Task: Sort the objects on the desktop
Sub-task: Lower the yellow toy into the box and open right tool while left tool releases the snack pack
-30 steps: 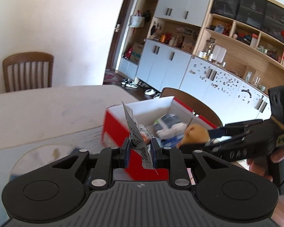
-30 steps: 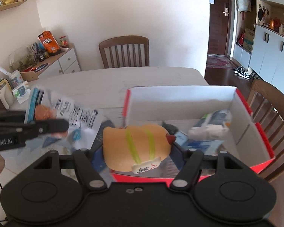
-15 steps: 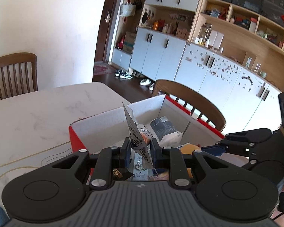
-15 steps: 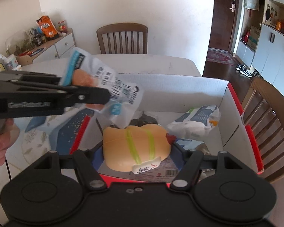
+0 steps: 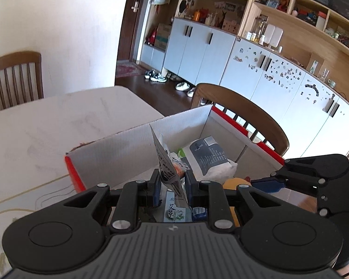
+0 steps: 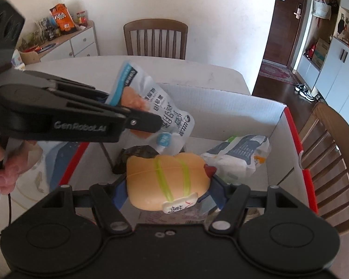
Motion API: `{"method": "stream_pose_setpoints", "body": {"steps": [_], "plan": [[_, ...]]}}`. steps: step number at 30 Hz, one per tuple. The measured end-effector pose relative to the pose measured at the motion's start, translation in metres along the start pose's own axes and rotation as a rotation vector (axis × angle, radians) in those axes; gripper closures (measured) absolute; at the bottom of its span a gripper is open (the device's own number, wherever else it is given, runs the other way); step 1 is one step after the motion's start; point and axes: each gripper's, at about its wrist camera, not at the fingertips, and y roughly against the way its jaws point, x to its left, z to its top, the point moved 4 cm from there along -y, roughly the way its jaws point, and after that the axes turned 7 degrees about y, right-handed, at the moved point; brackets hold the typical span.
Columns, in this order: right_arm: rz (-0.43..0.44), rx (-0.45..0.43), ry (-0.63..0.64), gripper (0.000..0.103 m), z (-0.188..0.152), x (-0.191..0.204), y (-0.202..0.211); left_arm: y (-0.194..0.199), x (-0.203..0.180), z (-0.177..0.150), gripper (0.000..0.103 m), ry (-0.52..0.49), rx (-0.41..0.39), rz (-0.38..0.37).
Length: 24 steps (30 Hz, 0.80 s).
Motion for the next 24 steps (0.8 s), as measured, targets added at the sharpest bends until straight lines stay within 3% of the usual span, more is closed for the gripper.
{"method": "stream_pose_setpoints", "body": {"steps": [12,24], "plan": [[-0.007,0.056,0.030,0.034,-0.006,-0.009,-0.025,-0.042,0.004,-0.003,0.083,0.059,0.122,0.011],[0.012,0.058,0.023,0.031,-0.007,-0.015,-0.030,-0.058,0.013,-0.004,0.082,0.136,0.221,0.034]]}}
